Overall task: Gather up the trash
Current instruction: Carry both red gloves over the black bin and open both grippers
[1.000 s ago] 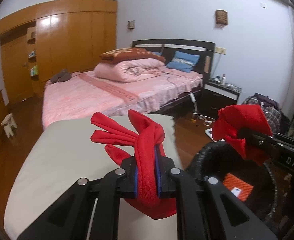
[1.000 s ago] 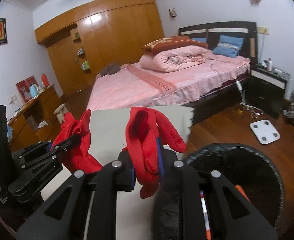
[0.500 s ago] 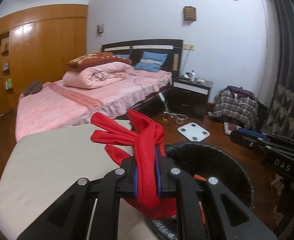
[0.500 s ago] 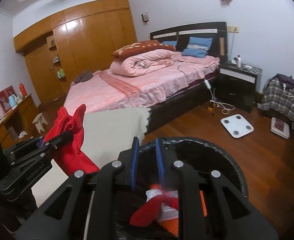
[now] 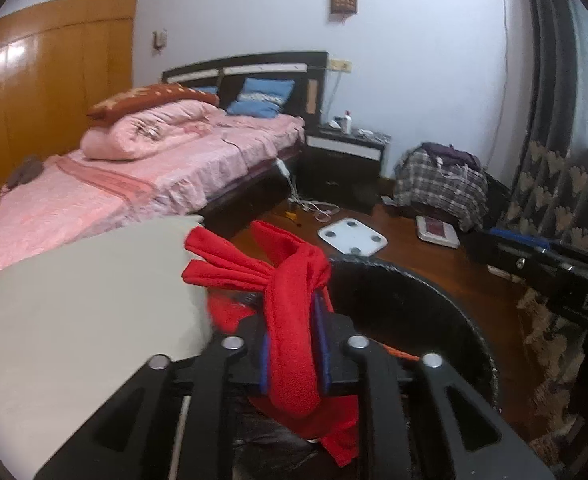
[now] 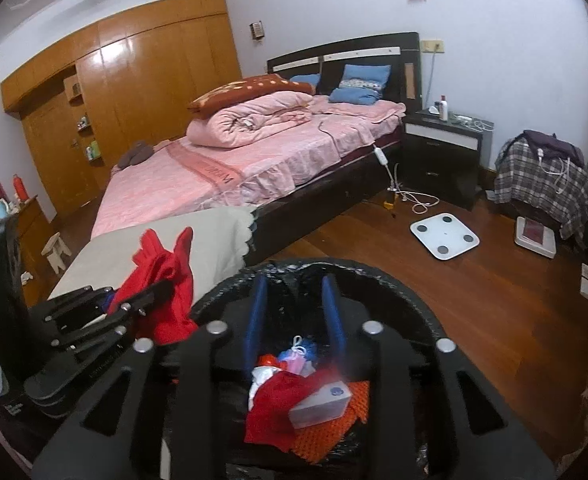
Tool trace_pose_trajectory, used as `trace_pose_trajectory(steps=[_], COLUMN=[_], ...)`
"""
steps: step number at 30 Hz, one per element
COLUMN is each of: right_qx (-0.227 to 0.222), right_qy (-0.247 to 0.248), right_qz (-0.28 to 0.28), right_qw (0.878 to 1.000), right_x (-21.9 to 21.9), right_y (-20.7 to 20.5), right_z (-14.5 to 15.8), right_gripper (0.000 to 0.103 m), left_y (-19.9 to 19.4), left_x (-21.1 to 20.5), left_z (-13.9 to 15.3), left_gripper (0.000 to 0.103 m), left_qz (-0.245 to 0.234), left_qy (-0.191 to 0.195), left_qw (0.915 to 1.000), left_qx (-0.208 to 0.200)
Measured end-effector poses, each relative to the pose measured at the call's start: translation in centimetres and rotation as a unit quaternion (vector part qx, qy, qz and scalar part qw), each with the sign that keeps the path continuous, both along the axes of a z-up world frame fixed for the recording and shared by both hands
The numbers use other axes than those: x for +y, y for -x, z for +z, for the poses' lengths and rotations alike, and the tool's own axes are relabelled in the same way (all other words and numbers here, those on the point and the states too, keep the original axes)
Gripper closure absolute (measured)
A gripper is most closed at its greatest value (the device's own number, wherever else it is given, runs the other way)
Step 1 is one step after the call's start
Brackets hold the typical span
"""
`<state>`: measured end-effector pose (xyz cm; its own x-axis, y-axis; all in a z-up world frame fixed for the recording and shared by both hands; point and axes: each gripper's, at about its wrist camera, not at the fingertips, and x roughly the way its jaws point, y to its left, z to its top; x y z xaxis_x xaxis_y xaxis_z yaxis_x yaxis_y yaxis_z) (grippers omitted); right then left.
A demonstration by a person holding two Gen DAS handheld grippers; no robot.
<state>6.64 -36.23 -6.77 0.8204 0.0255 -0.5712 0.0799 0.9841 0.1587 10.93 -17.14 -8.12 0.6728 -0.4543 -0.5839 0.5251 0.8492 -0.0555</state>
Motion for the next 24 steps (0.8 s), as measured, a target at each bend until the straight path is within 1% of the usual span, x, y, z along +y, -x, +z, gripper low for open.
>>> trace_pose_trajectory(steps=[1, 2, 3, 4, 5, 6, 7, 8, 9, 10, 11, 13, 15, 20, 24], right_qx=[-0.001, -0.001, 0.000, 0.000, -0.001, -0.001, -0.003, -0.004, -0.006, -0.008, -0.008, -0.005, -0.002, 0.001, 0.005], right_qy=[0.001, 0.002, 0.003, 0.004, 0.005, 0.005, 0.007, 0.009, 0.011, 0.013, 0.015, 0.015, 0.010, 0.007, 0.004], right_qz=[-0.005, -0.010, -0.014, -0.019, -0.023, -0.026, -0.032, -0.036, -0.039, -0.041, -0.042, -0.040, -0.035, -0.017, 0.001], right_qw=[1.000, 1.000, 1.000, 1.000, 1.000, 1.000, 0.999, 0.999, 0.999, 0.999, 0.999, 0.999, 0.999, 1.000, 1.000], right_x=[-0.2, -0.5, -0.8, -1.0, -1.2, -1.4, -1.5, -1.6, -1.6, -1.6, -1.5, -1.3, -0.9, 0.6, 2.2], right_y=[0.0, 0.1, 0.2, 0.3, 0.3, 0.4, 0.6, 0.7, 0.8, 1.0, 1.2, 1.4, 1.5, 1.7, 1.9], right_z=[0.0, -0.1, -0.2, -0.2, -0.2, -0.3, -0.2, -0.3, -0.2, -0.2, -0.3, -0.3, -0.3, 0.1, 0.7], right_gripper=[0.057, 0.056, 0.052, 0.048, 0.046, 0.042, 0.033, 0.028, 0.021, 0.015, 0.012, 0.009, 0.006, 0.006, 0.006], left_y=[-0.1, -0.2, -0.2, -0.1, 0.0, 0.0, 0.1, 0.2, 0.4, 0.5, 0.6, 0.7, 0.6, 1.1, 1.9], left_x=[-0.3, -0.5, -0.9, -1.1, -1.2, -1.3, -1.2, -1.1, -0.8, -0.7, -0.5, 0.5, 1.5, 4.4, 6.5], left_z=[-0.4, -0.7, -1.2, -1.5, -1.7, -2.0, -2.2, -2.2, -2.3, -2.2, -2.1, -1.6, -1.1, 0.2, 1.2], left_gripper=[0.063, 0.046, 0.040, 0.040, 0.038, 0.033, 0.032, 0.031, 0.028, 0.026, 0.023, 0.021, 0.014, 0.009, 0.007], left_qz=[-0.009, -0.015, -0.022, -0.025, -0.028, -0.028, -0.027, -0.026, -0.024, -0.021, -0.018, -0.008, 0.005, 0.043, 0.072], left_qy=[0.002, 0.002, 0.002, 0.001, -0.001, -0.004, -0.004, -0.004, -0.005, -0.008, -0.010, -0.010, -0.013, -0.020, -0.020], left_qw=[0.9999, 0.9998, 0.9997, 0.9996, 0.9995, 0.9994, 0.9994, 0.9995, 0.9995, 0.9996, 0.9997, 0.9999, 0.9999, 0.9989, 0.9972], left_qx=[0.007, 0.011, 0.014, 0.015, 0.017, 0.020, 0.020, 0.019, 0.018, 0.017, 0.015, 0.010, 0.005, -0.001, -0.003])
